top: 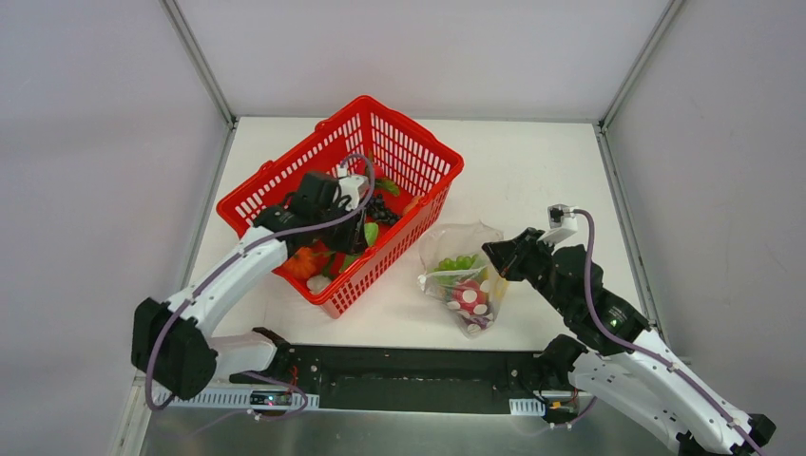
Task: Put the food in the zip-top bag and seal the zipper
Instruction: Pick up the fake vegetable from the bin, then place the fake vegetable in the zipper food storage bag.
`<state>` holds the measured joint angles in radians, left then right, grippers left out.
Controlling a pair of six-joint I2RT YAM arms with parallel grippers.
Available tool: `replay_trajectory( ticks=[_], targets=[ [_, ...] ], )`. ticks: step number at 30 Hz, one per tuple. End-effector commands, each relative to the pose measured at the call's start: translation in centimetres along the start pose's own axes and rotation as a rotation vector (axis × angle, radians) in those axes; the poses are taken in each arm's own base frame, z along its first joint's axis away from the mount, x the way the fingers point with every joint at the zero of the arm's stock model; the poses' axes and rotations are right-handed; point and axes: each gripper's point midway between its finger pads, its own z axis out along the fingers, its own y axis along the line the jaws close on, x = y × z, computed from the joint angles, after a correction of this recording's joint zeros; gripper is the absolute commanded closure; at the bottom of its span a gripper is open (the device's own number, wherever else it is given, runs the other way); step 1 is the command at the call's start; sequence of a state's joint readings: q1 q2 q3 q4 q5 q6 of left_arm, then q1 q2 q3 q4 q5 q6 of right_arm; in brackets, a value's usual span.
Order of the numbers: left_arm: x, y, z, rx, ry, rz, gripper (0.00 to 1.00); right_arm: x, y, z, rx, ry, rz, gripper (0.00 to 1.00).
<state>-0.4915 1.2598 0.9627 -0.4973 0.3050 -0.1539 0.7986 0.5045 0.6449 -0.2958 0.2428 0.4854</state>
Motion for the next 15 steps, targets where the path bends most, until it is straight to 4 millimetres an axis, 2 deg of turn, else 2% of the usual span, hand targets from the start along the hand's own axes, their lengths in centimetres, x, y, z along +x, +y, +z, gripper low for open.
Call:
replay_trajectory(
  ticks=[1, 5, 11, 15],
  targets=[
    [-2.2, -0.2, -3.8, -0.064, -0.135, -0.021, 0.9, -2.0, 1.7, -0.4, -0.048, -0.053, 0.013, 0.91],
    [-3.4, -0.5, -7.2, -0.079, -0.286, -0.062, 0.9, -2.0, 1.7, -0.4, -0.047, -0.055, 0.011, 0.91],
    [-6.0, -3.9, -12.3, 0.074, -0.532, -0.129, 0.9, -2.2, 2.1, -0.6, -0.064, -0.054, 0.013, 0.91],
    [-6.8, -6.1, -15.9, 0.16, -0.635, -0.114, 0.91, -2.3, 2.2, -0.6, -0.068, -0.055, 0.013, 0.91]
  ],
)
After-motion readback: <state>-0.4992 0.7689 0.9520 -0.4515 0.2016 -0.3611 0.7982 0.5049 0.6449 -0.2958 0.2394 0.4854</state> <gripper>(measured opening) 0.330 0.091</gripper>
